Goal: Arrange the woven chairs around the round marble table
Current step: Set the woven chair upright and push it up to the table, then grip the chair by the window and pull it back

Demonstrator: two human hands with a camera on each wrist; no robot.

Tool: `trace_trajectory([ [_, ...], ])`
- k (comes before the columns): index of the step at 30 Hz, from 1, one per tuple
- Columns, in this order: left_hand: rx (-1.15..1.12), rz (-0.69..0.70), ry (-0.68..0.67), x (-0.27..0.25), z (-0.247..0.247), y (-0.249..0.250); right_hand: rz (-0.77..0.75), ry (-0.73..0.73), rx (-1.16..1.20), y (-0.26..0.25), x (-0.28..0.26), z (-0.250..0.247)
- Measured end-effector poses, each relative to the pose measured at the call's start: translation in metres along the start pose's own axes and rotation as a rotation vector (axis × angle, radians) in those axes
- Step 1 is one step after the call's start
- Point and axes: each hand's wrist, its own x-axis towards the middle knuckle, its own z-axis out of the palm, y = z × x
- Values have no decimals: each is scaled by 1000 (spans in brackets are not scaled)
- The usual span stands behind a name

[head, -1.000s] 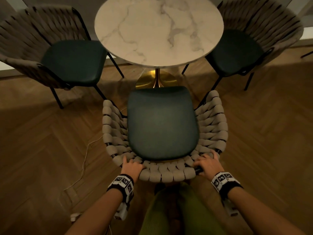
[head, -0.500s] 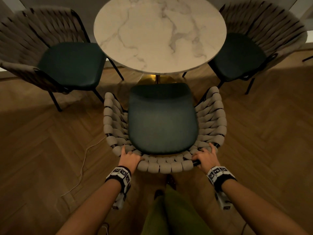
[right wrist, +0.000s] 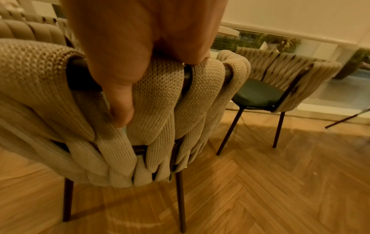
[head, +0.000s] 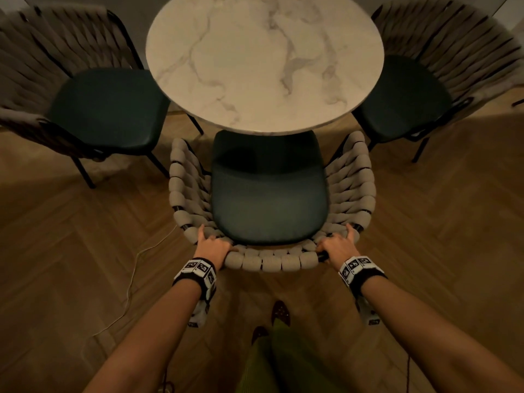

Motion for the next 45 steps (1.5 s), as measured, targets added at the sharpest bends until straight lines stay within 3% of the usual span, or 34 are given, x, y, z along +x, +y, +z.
trace_trajectory([
  [10, -26, 17, 18, -9, 3, 3, -73, 11, -54, -25, -4, 7],
  [16, -161, -22, 179, -43, 9, 7, -133, -37, 63, -76, -9, 6],
  [21, -196, 18, 251, -63, 12, -2, -349, -70, 196, -123, 7, -19],
  [25, -260, 8, 297, -75, 10, -37, -492, -12, 288, -180, 28, -54],
  [30, -327, -87, 277, -88, 20, -124, -602, 70, 342, -265, 65, -108],
  [35, -335, -176, 229, -87, 27, -254, -578, 112, 429, -364, 119, -159],
  [45, -390, -334, 371, -38, 1, -481, -565, 133, 511, -527, 238, -248],
])
